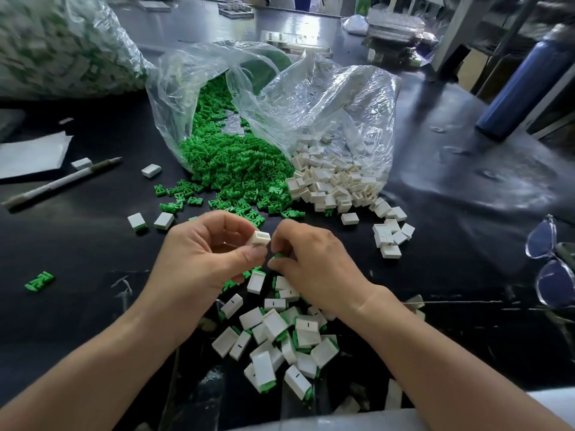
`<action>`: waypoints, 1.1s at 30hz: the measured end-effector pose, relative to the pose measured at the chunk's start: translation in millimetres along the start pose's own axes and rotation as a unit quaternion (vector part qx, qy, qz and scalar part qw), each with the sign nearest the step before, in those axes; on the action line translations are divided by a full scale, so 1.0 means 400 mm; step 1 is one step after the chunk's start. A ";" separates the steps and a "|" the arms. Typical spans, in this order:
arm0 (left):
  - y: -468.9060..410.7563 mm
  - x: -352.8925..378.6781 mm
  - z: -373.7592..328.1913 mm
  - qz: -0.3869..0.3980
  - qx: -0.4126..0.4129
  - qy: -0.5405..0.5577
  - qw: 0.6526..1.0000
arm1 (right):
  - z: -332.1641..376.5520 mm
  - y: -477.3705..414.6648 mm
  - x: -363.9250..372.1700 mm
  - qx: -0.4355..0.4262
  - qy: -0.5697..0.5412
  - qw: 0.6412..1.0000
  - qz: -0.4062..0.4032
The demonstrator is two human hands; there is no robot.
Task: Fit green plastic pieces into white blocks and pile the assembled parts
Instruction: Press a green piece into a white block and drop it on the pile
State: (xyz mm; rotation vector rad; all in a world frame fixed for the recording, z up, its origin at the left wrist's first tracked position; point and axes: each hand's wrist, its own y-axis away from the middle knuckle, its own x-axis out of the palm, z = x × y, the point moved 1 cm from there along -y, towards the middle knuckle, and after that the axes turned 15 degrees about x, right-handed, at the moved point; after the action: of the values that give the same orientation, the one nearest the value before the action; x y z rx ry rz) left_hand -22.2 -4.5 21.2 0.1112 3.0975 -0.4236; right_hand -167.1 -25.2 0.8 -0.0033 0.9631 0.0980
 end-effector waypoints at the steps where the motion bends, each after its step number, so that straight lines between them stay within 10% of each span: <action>1: 0.001 0.001 0.001 0.003 -0.001 -0.001 1.000 | -0.004 0.000 -0.007 0.013 -0.031 0.999 -0.008; 10: 0.001 -0.003 0.010 0.010 -0.014 -0.004 1.000 | 0.002 0.028 -0.079 0.023 -0.408 0.911 0.050; 33: 0.007 0.001 -0.001 0.036 0.003 -0.025 0.999 | 0.007 0.050 -0.057 -0.024 -0.287 0.957 0.008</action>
State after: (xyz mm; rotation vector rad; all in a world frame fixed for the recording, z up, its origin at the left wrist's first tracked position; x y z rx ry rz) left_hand -22.4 -1.7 20.9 0.2085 3.0326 -0.4278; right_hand -179.3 -7.0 22.0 -0.0103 0.3782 0.1282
